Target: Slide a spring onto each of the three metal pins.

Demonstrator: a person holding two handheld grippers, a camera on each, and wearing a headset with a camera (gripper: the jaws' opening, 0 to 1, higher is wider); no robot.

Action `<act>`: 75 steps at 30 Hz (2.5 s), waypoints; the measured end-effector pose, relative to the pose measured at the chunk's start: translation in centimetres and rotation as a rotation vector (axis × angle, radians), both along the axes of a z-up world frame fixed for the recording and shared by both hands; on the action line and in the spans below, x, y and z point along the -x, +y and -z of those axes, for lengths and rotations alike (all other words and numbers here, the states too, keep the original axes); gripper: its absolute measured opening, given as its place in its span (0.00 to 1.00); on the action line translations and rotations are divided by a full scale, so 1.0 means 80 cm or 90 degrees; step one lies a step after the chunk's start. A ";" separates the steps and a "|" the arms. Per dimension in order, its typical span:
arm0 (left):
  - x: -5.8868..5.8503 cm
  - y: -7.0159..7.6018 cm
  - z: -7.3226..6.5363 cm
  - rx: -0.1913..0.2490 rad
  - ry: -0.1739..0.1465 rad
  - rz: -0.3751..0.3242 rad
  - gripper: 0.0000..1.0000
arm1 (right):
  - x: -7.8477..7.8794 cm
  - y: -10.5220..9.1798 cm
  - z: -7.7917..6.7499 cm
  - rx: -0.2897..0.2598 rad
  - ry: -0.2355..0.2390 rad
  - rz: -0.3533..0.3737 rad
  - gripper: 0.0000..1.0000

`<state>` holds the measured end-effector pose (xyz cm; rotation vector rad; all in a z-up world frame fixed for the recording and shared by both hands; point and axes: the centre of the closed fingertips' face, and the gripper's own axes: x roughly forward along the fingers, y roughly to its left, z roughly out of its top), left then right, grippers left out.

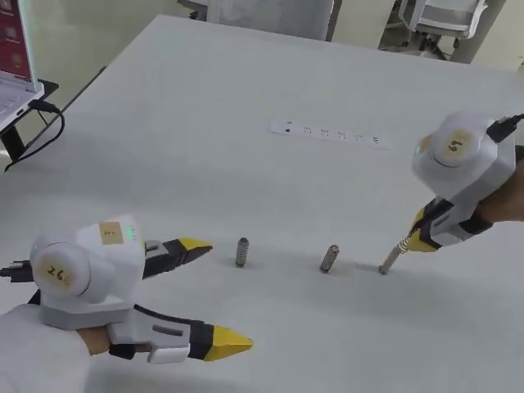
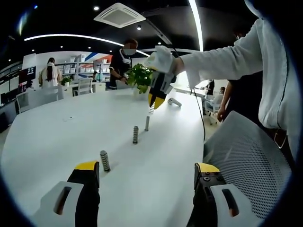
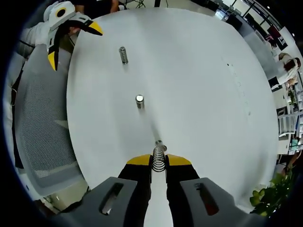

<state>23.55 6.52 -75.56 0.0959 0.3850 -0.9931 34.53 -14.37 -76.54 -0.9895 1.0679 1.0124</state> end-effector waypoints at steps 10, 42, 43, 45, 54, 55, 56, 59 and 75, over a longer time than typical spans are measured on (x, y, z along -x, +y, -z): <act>-0.002 0.004 0.001 0.003 0.005 -0.005 0.83 | -0.009 -0.001 0.008 0.025 -0.002 -0.012 0.08; 0.003 0.005 -0.005 -0.001 0.005 -0.006 0.81 | -0.013 -0.006 0.063 0.062 0.060 -0.012 0.08; 0.003 0.006 -0.005 -0.002 0.006 -0.006 0.81 | -0.012 -0.006 0.067 0.064 0.063 -0.012 0.08; 0.003 0.006 -0.004 -0.003 0.007 -0.006 0.81 | -0.012 -0.007 0.072 0.064 0.070 -0.009 0.08; 0.002 0.009 -0.005 -0.007 0.008 -0.009 0.80 | -0.002 -0.007 0.083 0.065 0.090 -0.007 0.08; 0.001 0.008 -0.005 -0.007 0.008 -0.008 0.80 | 0.000 -0.007 0.084 0.066 0.092 -0.008 0.08; 0.001 0.008 -0.006 -0.007 0.007 -0.008 0.80 | 0.001 -0.007 0.086 0.067 0.093 -0.010 0.08; 0.000 0.008 -0.006 -0.007 0.008 -0.007 0.80 | 0.000 -0.005 0.084 0.063 0.092 -0.010 0.08; 0.001 0.010 -0.006 -0.005 0.006 -0.012 0.80 | -0.006 -0.004 0.075 0.013 0.068 0.007 0.14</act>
